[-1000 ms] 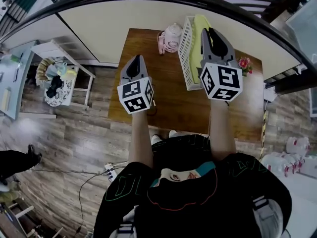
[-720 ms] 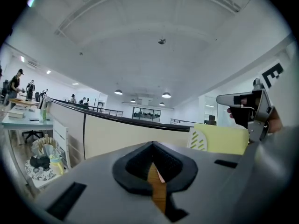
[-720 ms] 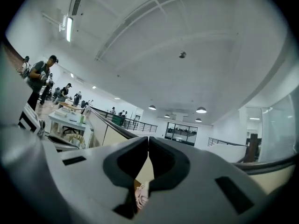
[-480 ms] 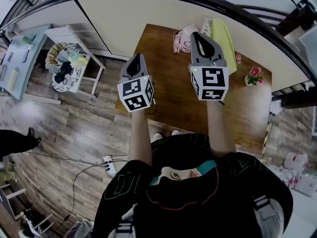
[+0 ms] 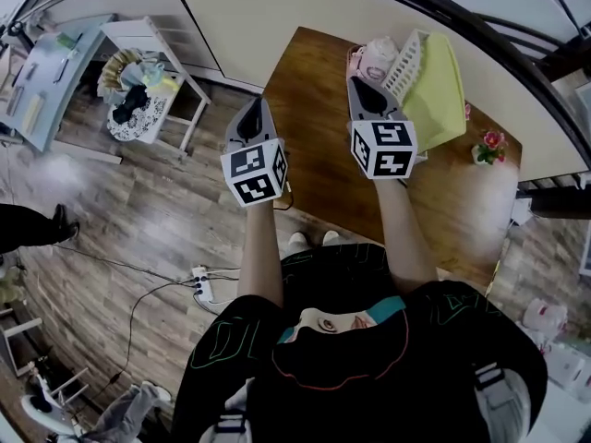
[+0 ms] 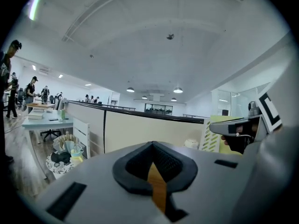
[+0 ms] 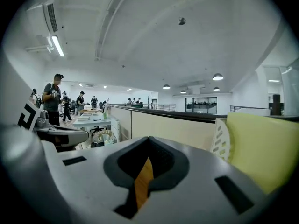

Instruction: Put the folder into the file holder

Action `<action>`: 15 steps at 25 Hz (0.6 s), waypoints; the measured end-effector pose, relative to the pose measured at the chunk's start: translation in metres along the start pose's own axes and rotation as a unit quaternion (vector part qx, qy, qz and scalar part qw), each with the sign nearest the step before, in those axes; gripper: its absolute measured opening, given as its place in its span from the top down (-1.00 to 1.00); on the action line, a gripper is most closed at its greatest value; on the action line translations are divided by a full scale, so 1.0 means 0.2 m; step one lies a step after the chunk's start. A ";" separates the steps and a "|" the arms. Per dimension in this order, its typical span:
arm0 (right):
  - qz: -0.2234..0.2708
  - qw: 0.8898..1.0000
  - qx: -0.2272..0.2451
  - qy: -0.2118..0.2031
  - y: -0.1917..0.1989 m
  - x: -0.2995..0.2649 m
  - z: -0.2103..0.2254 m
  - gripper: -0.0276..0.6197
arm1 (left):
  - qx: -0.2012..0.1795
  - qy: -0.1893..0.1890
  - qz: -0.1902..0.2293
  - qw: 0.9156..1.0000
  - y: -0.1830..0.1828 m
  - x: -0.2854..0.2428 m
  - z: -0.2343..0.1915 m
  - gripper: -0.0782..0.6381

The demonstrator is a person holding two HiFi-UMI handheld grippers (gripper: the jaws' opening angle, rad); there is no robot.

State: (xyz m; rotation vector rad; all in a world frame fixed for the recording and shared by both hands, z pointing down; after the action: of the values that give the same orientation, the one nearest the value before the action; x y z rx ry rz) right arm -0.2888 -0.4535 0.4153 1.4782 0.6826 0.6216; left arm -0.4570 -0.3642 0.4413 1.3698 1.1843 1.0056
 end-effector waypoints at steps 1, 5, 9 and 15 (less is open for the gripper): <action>-0.004 1.000 -0.003 -0.003 0.02 0.00 -0.01 0.91 | -0.001 -0.003 -0.002 1.000 0.01 0.01 -0.01 0.78; -0.007 1.000 -0.006 -0.012 0.06 -0.01 -0.05 0.91 | -0.002 -0.011 -0.005 1.000 0.05 0.02 -0.04 0.78; 0.000 1.000 -0.004 -0.013 0.04 -0.01 -0.05 0.91 | -0.001 -0.009 0.004 1.000 0.02 0.03 -0.03 0.78; 0.009 1.000 0.000 -0.012 0.00 0.00 -0.03 0.91 | 0.008 0.005 0.033 0.999 -0.05 0.01 0.00 0.78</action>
State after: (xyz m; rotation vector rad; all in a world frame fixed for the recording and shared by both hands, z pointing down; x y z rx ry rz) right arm -0.2936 -0.4500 0.4153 1.4922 0.6509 0.6162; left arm -0.4578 -0.3617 0.4323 1.4262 1.1635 1.0538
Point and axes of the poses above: the fingertips, and each gripper's own axes: x backward along the fingers, z to its right, y out of its underside, the point moved 2 cm from there along x, backward along the fingers, and after that the axes turned 12 degrees about z, right-handed, at the moved point
